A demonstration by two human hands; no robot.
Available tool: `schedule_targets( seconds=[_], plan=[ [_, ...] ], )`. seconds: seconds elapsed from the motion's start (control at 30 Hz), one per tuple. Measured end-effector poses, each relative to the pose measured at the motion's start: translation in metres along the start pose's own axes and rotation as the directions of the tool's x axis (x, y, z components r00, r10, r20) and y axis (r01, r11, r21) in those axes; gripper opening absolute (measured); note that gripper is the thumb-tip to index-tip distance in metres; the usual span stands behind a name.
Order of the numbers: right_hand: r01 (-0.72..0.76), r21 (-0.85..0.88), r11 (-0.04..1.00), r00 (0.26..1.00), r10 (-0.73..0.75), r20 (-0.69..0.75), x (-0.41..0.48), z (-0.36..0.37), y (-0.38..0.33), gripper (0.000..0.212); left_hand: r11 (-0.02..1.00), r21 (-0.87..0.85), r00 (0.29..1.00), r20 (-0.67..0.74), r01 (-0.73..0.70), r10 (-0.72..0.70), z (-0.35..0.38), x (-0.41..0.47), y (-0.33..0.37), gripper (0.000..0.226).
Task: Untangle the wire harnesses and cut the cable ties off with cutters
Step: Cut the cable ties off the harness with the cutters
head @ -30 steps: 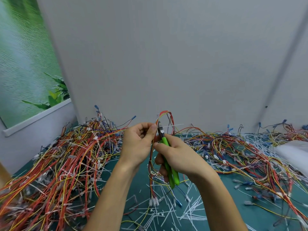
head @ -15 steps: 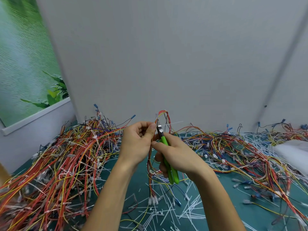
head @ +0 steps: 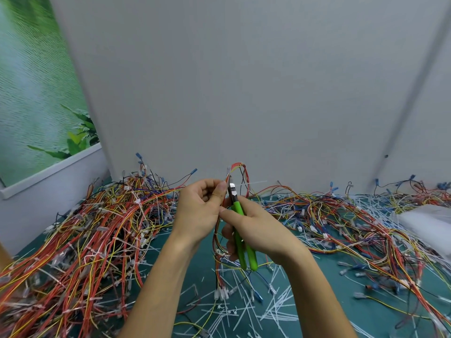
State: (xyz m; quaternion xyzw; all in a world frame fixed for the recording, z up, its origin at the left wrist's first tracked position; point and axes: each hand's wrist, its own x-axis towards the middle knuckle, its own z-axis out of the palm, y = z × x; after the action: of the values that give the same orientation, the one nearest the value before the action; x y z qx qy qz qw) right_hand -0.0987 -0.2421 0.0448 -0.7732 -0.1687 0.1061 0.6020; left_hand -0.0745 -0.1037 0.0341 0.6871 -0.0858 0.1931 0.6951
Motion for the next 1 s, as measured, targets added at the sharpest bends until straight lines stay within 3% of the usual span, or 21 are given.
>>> schedule_targets(
  seconds=[0.2,0.63,1.0],
  plan=[
    [0.05,-0.073,0.996,0.998,-0.052,-0.021,0.0017,-0.0023,0.0041,0.014,1.0,-0.018,1.0,0.005,-0.004,0.004,-0.0007,0.0004,-0.0013,0.008],
    [-0.012,-0.033,0.999,0.999,0.013,0.03,-0.0039,-0.0025,-0.0018,0.02,1.0,-0.002,1.0,0.027,-0.005,0.006,-0.0011,0.0019,-0.0045,0.007],
    [0.039,-0.07,0.997,0.999,-0.036,0.04,-0.0039,-0.0095,0.0043,0.016,0.999,-0.029,0.998,0.045,-0.04,0.042,-0.0011,0.0048,-0.0094,0.009]
  ],
)
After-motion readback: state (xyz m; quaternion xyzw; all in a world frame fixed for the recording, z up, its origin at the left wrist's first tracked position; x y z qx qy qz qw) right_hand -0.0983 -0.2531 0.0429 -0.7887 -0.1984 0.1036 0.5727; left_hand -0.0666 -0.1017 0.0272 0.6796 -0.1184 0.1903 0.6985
